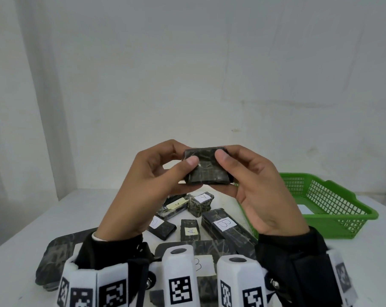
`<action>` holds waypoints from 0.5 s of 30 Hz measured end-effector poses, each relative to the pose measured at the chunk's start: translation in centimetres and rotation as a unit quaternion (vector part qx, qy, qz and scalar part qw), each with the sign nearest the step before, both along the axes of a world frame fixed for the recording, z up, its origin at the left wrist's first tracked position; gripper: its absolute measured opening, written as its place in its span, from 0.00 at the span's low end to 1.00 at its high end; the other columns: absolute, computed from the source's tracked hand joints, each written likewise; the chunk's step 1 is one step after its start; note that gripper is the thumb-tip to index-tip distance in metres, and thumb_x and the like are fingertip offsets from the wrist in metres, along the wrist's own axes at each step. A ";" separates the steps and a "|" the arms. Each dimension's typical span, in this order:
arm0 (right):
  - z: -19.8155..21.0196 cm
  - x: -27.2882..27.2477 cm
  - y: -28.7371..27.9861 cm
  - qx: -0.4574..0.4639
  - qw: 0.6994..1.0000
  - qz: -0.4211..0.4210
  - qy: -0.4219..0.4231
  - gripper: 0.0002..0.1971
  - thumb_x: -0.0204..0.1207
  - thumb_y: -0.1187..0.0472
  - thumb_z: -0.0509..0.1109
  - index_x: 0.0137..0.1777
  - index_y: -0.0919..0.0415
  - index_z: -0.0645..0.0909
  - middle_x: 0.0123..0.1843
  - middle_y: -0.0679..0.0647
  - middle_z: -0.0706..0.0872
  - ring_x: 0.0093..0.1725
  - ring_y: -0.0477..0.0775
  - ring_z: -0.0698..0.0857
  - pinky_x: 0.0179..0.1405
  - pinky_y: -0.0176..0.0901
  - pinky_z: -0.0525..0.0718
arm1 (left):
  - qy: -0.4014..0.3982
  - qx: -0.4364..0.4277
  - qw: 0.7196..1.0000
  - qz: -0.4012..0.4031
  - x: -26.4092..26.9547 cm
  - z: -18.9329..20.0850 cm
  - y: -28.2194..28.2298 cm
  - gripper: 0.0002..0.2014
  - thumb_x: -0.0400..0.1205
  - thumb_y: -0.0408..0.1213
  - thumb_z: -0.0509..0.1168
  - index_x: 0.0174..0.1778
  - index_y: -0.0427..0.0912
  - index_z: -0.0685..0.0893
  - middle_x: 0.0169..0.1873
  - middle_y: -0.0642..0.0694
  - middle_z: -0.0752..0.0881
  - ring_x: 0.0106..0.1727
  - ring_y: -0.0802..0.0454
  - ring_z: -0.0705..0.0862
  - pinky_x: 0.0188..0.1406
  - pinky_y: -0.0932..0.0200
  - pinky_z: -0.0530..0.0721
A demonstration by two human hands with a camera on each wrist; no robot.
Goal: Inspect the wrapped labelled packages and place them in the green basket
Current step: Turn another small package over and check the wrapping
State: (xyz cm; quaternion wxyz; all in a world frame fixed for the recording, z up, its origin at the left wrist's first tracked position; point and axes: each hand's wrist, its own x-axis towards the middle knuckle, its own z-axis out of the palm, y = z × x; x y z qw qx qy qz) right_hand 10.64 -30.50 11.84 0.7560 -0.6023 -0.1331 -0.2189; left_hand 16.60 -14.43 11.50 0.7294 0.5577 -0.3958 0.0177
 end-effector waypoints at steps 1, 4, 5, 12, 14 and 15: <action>-0.1 0.1 -0.1 0.000 1.000 -0.014 -0.003 0.09 0.69 0.59 0.74 0.45 0.64 0.87 0.46 0.65 0.90 0.46 0.58 0.89 0.46 0.54 0.92 | 0.000 0.007 1.000 -0.003 -0.1 0.0 0.0 0.08 0.75 0.37 0.70 0.39 0.35 0.85 0.40 0.40 0.88 0.39 0.48 0.89 0.42 0.55 0.90; -0.3 0.2 -0.1 -0.004 1.000 -0.014 -0.002 0.07 0.68 0.59 0.73 0.42 0.63 0.86 0.44 0.63 0.89 0.43 0.56 0.89 0.44 0.53 0.91 | -0.001 0.007 1.000 -0.004 -0.1 0.0 -0.1 0.09 0.76 0.36 0.72 0.38 0.33 0.83 0.37 0.43 0.87 0.36 0.49 0.89 0.40 0.56 0.90; -0.3 0.2 0.0 -0.003 1.000 -0.007 0.001 0.08 0.68 0.59 0.73 0.42 0.63 0.86 0.44 0.63 0.89 0.43 0.56 0.89 0.44 0.53 0.91 | -0.002 0.003 1.000 -0.001 0.0 0.0 -0.1 0.10 0.76 0.35 0.73 0.37 0.32 0.81 0.35 0.44 0.86 0.34 0.50 0.88 0.39 0.56 0.90; -0.4 0.5 0.3 0.007 1.000 -0.003 -0.005 0.10 0.63 0.60 0.76 0.43 0.64 0.86 0.41 0.59 0.90 0.39 0.51 0.90 0.37 0.43 0.90 | -0.005 0.017 1.000 -0.012 0.4 -0.2 0.3 0.07 0.74 0.39 0.75 0.39 0.39 0.87 0.41 0.43 0.89 0.40 0.49 0.90 0.43 0.56 0.90; -0.5 0.6 0.1 0.021 1.000 -0.009 -0.005 0.08 0.62 0.62 0.76 0.41 0.64 0.86 0.40 0.60 0.91 0.38 0.52 0.91 0.37 0.44 0.91 | -0.004 0.031 0.999 -0.028 0.2 -0.2 0.3 0.08 0.74 0.35 0.75 0.45 0.35 0.87 0.46 0.42 0.90 0.43 0.46 0.92 0.46 0.56 0.90; -0.6 0.6 0.0 0.023 1.000 -0.008 -0.004 0.09 0.62 0.62 0.76 0.41 0.64 0.86 0.40 0.60 0.91 0.38 0.53 0.91 0.37 0.44 0.91 | -0.001 0.030 0.999 -0.030 0.2 -0.2 0.3 0.09 0.74 0.32 0.73 0.47 0.33 0.86 0.47 0.40 0.91 0.44 0.44 0.92 0.46 0.57 0.90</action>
